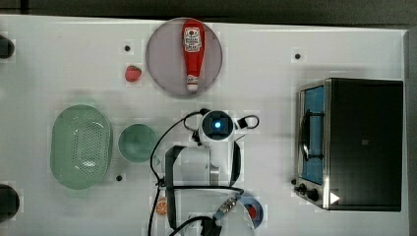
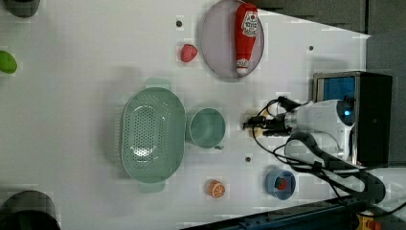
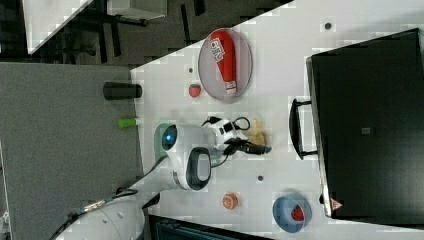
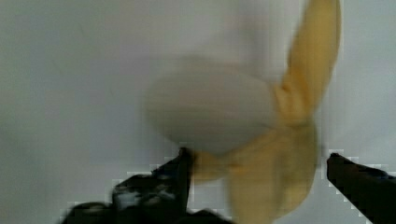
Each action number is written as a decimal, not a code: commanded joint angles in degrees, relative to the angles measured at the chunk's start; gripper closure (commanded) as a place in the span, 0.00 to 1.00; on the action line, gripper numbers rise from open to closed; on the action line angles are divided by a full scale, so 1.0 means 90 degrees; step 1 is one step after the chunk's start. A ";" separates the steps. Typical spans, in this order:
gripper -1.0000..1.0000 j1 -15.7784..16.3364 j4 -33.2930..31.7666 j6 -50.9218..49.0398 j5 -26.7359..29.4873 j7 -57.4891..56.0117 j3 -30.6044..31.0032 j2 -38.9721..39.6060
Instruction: Pick Banana and place it in mug.
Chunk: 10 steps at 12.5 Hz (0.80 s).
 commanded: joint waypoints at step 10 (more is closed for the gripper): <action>0.68 -0.0025 0.0011 0.0022 0.0138 -0.0157 -0.0058 -0.1513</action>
